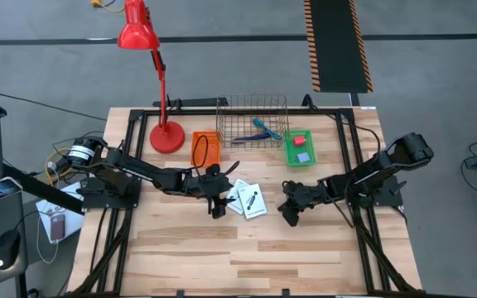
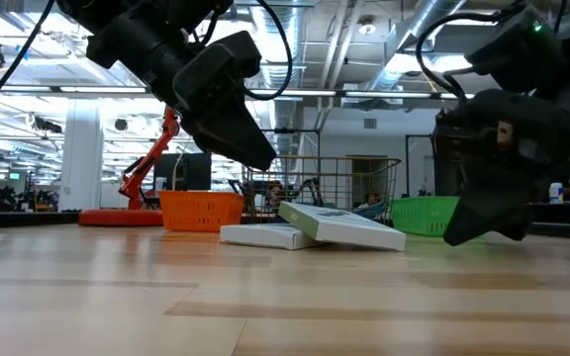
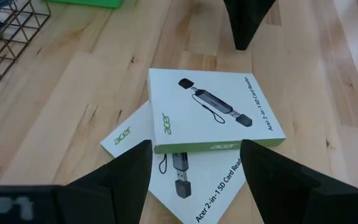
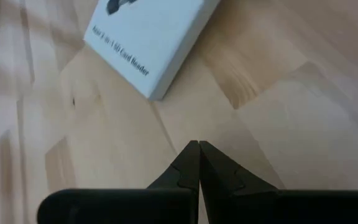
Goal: Pick and place items into bin
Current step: Put the card reader box into the orange bin
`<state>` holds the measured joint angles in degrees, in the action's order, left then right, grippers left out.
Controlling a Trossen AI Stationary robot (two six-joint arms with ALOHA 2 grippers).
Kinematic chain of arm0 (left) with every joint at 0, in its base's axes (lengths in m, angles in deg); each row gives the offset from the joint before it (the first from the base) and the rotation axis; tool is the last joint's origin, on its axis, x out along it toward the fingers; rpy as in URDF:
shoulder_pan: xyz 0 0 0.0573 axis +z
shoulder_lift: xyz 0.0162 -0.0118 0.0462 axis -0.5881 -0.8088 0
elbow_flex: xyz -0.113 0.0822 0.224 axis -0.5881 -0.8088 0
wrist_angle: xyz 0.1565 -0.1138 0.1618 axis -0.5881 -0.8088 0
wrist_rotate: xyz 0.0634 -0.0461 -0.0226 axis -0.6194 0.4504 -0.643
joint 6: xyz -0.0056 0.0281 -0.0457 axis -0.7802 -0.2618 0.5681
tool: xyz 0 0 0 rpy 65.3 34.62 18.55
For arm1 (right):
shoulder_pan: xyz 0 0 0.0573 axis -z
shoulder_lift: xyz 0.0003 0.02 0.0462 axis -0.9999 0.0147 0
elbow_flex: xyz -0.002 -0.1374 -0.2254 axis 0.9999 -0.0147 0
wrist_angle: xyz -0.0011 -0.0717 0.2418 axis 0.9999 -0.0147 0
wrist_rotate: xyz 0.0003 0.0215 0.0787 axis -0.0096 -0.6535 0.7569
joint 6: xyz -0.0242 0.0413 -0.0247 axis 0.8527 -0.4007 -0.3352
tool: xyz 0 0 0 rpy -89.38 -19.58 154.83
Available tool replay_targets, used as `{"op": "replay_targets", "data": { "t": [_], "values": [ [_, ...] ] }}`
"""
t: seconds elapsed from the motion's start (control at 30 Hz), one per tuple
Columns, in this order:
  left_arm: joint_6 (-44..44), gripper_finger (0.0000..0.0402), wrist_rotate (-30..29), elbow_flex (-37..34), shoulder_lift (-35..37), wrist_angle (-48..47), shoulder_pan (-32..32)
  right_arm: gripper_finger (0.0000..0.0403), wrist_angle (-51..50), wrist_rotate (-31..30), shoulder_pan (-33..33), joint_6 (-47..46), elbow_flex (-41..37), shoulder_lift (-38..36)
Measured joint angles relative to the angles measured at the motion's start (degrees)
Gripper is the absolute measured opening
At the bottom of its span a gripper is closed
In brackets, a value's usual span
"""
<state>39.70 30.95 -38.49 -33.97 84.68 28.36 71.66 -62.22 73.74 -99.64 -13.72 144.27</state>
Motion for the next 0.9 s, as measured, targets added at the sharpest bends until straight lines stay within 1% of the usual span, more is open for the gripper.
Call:
{"op": "replay_targets", "data": {
  "t": [0.17, 0.47, 0.67, 0.77, 0.9],
  "values": [
    [-0.17, 0.0233, 0.02, 0.0, 0.0, -0.01, 0.0, 0.0, -0.01, -0.04, 0.44, 9.06, 0.0, 0.0],
    [-0.28, 0.0233, 0.2, 0.0, 0.02, -0.04, 0.0, 0.0, 0.06, -0.14, 1.44, 30.85, 0.0, 0.0],
    [-0.26, 0.0233, 0.9, 0.0, 0.02, -0.06, -0.04, 0.0, 3.48, -1.77, 2.81, 35.55, 0.0, 0.68],
    [-0.26, 0.0233, 0.91, 0.0, 0.02, -0.09, -0.04, 0.0, 7.43, -1.73, 3.19, 36.78, 0.02, 4.23],
    [-0.24, 0.0233, 1.6, 0.0, 0.04, -0.17, -0.04, 0.0, 14.08, -2.06, 3.19, 36.25, 0.22, 11.1]
  ]
}}
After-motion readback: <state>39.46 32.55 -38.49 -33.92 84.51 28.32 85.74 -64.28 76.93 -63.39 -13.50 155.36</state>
